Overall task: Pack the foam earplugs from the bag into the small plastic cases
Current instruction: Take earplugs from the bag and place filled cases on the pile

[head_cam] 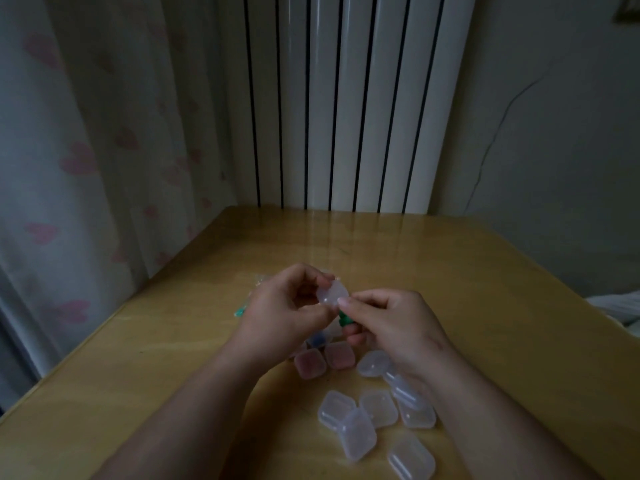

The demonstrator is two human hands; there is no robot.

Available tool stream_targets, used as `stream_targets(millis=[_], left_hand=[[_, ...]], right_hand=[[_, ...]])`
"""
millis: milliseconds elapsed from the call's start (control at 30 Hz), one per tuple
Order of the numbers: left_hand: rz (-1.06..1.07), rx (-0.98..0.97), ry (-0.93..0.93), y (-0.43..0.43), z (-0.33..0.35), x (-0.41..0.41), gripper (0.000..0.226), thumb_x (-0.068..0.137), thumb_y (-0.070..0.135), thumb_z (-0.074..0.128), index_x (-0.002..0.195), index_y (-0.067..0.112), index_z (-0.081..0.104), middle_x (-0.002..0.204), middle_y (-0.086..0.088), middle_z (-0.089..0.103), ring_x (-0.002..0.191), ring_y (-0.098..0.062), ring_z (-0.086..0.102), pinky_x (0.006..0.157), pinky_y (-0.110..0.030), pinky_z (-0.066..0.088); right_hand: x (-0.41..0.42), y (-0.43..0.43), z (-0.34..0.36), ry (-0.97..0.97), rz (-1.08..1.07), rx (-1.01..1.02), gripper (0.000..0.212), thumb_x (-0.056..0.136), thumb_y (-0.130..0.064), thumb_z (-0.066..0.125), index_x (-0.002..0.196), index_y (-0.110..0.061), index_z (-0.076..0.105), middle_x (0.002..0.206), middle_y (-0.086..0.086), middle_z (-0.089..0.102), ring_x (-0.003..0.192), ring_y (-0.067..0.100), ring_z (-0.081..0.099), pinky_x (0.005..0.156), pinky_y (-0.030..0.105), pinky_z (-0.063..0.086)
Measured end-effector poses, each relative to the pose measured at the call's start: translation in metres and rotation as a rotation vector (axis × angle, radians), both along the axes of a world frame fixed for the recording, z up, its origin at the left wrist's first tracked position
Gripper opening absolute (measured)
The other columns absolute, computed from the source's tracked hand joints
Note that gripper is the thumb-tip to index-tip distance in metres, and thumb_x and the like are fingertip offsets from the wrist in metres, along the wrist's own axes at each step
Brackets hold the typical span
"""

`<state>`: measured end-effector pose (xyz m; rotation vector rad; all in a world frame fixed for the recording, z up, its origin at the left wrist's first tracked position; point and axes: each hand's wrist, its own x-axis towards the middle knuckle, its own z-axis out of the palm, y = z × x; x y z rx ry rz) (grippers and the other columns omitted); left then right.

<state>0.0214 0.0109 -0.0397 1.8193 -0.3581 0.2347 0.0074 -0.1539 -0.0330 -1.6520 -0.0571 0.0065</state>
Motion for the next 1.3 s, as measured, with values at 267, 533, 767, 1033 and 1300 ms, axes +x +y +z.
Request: stream_targets(millis=[267, 533, 767, 1033, 1300], left_hand=[[-0.004, 0.013, -0.026, -0.0017, -0.0046, 0.0029, 0.026, 0.077, 0.004, 0.079, 0.093, 0.018, 0.065, 0.091, -0.001, 0.072, 0.088, -0.013, 0.071, 0.083, -0.037, 0.06], [-0.033, -0.01, 0.006, 0.002, -0.002, 0.0011, 0.03, 0.08, 0.003, 0.076, 0.097, 0.026, 0.067, 0.099, 0.005, 0.069, 0.093, -0.008, 0.069, 0.08, -0.024, 0.058], [0.005, 0.071, -0.072, 0.0003, -0.003, 0.0001, 0.027, 0.078, 0.015, 0.08, 0.095, 0.026, 0.061, 0.095, -0.004, 0.068, 0.088, -0.02, 0.068, 0.077, -0.047, 0.058], [0.023, 0.096, -0.1, -0.001, -0.0051, 0.0021, 0.023, 0.08, 0.01, 0.078, 0.095, 0.017, 0.063, 0.092, -0.004, 0.069, 0.087, -0.017, 0.069, 0.08, -0.043, 0.059], [0.062, 0.168, -0.149, -0.0033, -0.0044, -0.0002, 0.021, 0.08, 0.012, 0.077, 0.09, 0.018, 0.06, 0.084, 0.004, 0.065, 0.076, -0.004, 0.064, 0.065, -0.017, 0.052]], right_hand=[[0.0, -0.0004, -0.0004, -0.025, -0.032, -0.065, 0.015, 0.084, -0.022, 0.074, 0.094, -0.011, 0.075, 0.069, -0.001, 0.072, 0.061, 0.009, 0.069, 0.061, 0.023, 0.053], [0.0023, -0.0019, 0.0013, 0.012, -0.054, -0.078, 0.012, 0.09, -0.021, 0.065, 0.087, -0.015, 0.075, 0.066, 0.005, 0.072, 0.064, 0.017, 0.07, 0.072, 0.036, 0.06], [-0.0017, 0.0011, 0.0028, 0.022, 0.027, -0.02, 0.017, 0.09, -0.022, 0.067, 0.082, -0.01, 0.076, 0.067, 0.002, 0.07, 0.062, 0.014, 0.067, 0.064, 0.03, 0.055], [0.0, -0.0014, 0.0022, 0.014, 0.003, -0.034, 0.015, 0.089, -0.025, 0.068, 0.093, -0.013, 0.075, 0.068, 0.001, 0.072, 0.064, 0.012, 0.069, 0.066, 0.027, 0.054], [-0.0034, 0.0005, 0.005, -0.004, -0.022, -0.08, 0.01, 0.087, -0.023, 0.07, 0.087, -0.015, 0.075, 0.064, -0.002, 0.071, 0.06, 0.009, 0.068, 0.06, 0.022, 0.051]])
